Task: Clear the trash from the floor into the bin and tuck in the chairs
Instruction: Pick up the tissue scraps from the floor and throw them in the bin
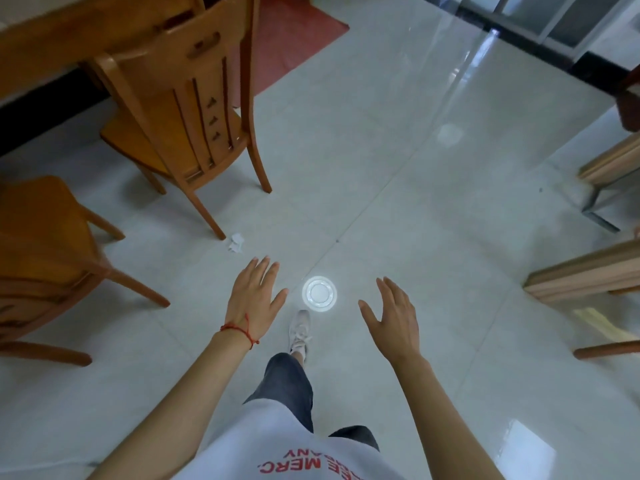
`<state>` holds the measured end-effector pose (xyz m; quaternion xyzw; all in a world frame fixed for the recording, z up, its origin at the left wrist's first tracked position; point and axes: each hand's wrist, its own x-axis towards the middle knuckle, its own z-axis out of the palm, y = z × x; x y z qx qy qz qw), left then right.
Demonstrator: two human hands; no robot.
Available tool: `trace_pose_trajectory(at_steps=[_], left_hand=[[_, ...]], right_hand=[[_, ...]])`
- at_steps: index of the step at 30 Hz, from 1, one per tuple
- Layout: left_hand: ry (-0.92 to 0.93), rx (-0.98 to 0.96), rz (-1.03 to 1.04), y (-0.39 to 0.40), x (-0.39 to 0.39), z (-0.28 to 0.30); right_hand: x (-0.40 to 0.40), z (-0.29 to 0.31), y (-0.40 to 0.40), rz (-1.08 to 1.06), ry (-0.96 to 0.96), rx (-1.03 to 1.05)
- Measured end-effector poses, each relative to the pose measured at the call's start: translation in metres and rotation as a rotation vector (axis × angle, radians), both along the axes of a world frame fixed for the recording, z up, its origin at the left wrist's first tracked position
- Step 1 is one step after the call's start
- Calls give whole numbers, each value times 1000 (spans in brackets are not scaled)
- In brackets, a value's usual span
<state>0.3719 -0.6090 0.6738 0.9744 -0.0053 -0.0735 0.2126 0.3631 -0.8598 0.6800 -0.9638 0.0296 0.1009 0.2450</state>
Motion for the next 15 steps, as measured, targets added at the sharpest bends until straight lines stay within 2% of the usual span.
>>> trace_pose_trajectory(at_steps=[6,15], left_hand=[[59,12,-13,4,99,-1],[0,20,59,10,211,13]], right_hand=[[105,7,3,35,17,-29],[241,18,20,106,-39,20]])
